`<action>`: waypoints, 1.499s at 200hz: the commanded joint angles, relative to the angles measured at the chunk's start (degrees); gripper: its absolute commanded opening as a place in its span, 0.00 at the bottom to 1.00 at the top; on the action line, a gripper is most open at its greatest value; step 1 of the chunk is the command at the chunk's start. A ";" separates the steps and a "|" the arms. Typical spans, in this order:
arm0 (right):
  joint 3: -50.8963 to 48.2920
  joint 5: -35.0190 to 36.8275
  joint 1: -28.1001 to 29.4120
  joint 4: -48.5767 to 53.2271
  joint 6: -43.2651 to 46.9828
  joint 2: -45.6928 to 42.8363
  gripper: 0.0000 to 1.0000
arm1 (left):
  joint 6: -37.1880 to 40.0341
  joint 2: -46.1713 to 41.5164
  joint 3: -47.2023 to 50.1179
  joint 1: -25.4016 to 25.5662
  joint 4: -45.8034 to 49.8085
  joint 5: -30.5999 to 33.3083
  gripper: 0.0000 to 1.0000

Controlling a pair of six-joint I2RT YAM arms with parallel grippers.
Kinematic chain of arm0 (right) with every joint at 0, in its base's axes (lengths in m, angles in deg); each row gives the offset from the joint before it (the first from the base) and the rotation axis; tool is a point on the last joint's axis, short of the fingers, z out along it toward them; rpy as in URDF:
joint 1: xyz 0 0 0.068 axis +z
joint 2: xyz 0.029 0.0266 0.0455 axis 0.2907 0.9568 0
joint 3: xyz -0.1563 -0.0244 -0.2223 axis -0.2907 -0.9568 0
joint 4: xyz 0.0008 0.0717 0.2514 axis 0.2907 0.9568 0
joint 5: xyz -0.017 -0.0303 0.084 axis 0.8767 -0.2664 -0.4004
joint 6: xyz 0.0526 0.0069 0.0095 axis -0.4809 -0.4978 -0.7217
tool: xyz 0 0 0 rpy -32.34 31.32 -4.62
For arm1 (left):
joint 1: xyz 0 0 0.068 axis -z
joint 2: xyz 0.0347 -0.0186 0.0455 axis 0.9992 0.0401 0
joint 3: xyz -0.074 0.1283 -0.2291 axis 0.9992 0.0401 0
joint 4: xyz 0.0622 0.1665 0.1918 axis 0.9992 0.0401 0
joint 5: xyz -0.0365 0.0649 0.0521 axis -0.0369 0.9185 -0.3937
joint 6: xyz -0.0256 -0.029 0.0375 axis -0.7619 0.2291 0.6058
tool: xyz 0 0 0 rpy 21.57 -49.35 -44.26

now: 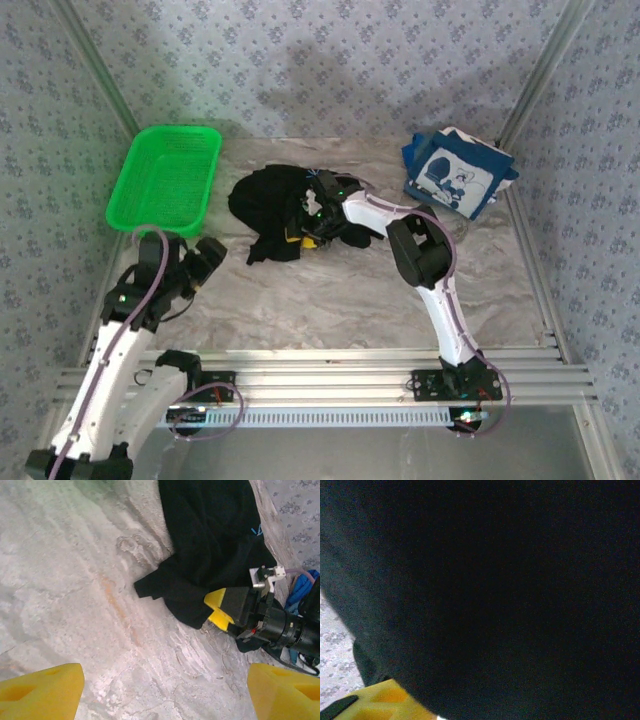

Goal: Fold and stack the t-shirts

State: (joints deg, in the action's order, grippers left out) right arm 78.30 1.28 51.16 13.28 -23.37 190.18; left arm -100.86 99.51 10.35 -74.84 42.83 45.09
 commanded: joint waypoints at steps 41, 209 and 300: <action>-3.03 -3.46 -0.36 2.86 -2.32 -11.60 0.00 | -3.21 -3.78 2.99 0.06 4.32 1.47 0.85; -48.93 5.53 -6.10 -0.23 -7.52 -33.85 0.13 | -27.31 13.78 12.32 37.79 -22.74 6.89 0.80; -51.97 5.82 -6.15 -2.91 -7.69 -33.62 0.13 | -51.55 32.48 13.16 61.02 -38.06 14.47 0.73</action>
State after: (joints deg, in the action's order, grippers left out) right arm 27.46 5.17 45.26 8.95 -30.85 155.99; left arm -142.65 131.33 23.05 -18.12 8.43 54.49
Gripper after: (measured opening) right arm 0.135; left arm 0.731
